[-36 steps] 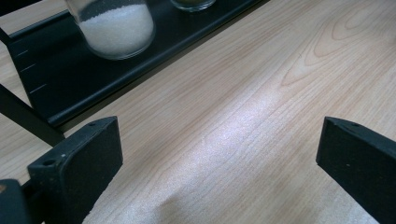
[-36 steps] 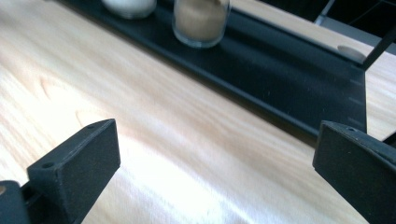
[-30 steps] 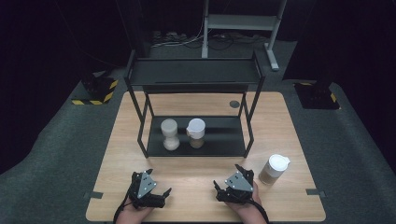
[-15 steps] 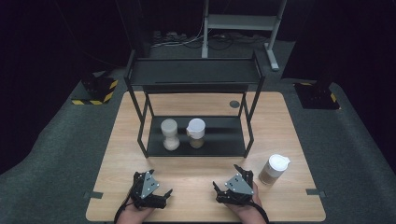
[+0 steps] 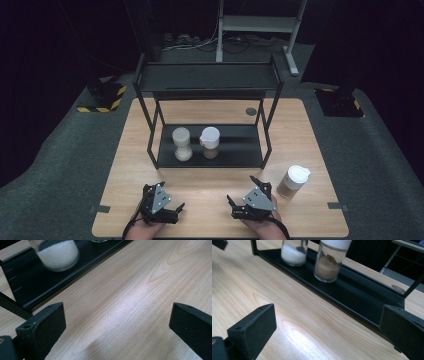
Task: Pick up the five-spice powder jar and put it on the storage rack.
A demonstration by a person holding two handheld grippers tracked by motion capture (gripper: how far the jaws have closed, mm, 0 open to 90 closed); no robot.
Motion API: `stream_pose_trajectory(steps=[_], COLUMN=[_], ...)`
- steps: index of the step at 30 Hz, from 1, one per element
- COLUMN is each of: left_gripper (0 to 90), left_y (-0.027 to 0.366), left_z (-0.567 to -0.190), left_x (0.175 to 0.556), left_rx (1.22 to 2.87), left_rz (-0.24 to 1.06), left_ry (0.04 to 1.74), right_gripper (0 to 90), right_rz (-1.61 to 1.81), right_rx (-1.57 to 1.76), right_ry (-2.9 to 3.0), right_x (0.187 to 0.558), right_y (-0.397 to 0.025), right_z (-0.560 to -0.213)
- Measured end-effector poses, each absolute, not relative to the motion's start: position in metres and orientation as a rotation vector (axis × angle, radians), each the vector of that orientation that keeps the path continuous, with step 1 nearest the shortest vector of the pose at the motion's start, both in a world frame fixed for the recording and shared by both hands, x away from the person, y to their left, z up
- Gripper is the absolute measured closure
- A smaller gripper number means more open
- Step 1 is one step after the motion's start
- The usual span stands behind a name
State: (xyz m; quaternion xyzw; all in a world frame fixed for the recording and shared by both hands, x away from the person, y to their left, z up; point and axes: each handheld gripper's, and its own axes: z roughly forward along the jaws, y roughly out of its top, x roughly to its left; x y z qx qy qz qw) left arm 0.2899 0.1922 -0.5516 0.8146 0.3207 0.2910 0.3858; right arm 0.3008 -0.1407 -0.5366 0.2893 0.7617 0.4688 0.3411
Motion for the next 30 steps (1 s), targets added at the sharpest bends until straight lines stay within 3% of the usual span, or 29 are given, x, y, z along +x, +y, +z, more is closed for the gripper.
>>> stream_pose_trajectory(steps=[30], left_gripper=[1.1], left_y=[0.193], left_z=[-0.552], left_x=[0.290], left_rx=[2.074], left_rz=[0.732], left_ry=[0.817], right_gripper=[0.0], right_rz=[1.317], right_rx=[0.796], right_ry=[1.907], right_x=[0.288], right_y=[-0.164], right_z=[-0.503])
